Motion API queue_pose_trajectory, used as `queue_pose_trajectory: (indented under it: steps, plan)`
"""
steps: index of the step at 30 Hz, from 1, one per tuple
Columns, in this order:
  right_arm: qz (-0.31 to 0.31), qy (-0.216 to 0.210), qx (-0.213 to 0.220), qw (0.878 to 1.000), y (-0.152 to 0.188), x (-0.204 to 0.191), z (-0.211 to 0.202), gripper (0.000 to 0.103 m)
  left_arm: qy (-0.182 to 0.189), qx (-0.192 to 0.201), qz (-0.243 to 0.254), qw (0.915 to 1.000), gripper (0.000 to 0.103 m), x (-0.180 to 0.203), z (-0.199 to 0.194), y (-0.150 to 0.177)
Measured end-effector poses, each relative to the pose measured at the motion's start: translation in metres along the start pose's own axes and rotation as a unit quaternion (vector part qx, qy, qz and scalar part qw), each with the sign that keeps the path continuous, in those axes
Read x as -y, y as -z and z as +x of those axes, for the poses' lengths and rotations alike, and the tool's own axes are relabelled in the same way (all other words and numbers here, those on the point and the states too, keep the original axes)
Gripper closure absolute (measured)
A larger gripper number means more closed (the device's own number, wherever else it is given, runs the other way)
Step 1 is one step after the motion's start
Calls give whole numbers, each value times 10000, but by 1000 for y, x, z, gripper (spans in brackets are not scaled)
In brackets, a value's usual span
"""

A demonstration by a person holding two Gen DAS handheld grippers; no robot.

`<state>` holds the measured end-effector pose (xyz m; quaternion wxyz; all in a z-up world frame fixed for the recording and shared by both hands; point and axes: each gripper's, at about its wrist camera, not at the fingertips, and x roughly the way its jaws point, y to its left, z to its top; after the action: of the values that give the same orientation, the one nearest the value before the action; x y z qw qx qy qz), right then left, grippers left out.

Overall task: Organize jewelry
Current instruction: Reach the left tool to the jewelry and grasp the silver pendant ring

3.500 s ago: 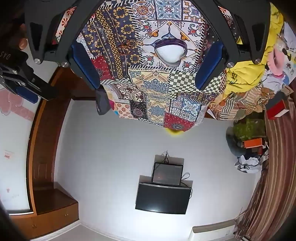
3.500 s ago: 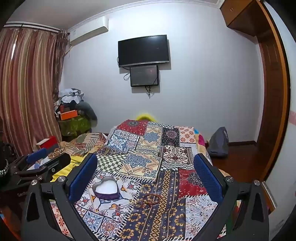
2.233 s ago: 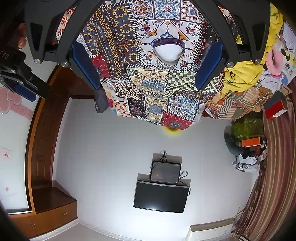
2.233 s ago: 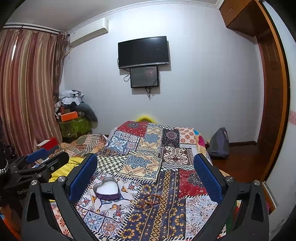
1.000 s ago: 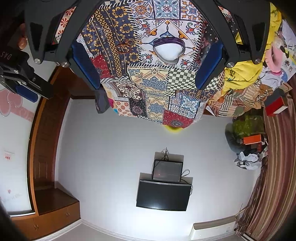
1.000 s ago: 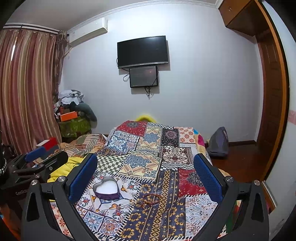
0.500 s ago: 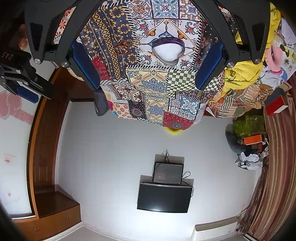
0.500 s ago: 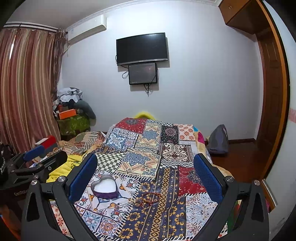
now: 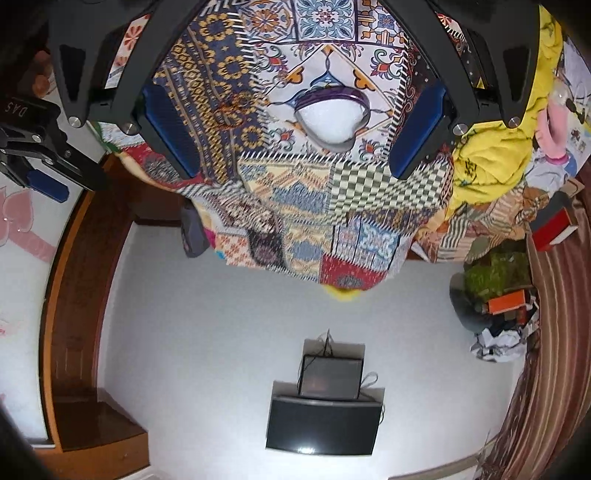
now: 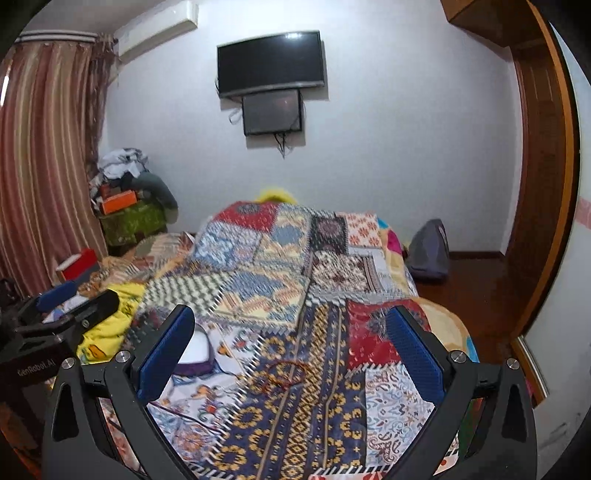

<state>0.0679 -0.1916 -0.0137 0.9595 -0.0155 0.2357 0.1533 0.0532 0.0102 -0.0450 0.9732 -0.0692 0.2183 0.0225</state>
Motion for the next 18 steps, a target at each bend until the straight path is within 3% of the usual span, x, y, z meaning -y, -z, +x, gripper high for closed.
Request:
queue_pose_trajectory:
  steps: [11,16,18]
  plan:
    - [82,265,-1102,9935,36,32,55,0,-84,-1223,-351,9918,1,-34,79,41]
    - [27,430,-1384,9894,49,44,68,0,-44,-1723,-384,9843,2,-42,104,61]
    - [-19,427,-1465,9883,53,46,72,0,31,-1886,-281,9817,8,-38,110,69]
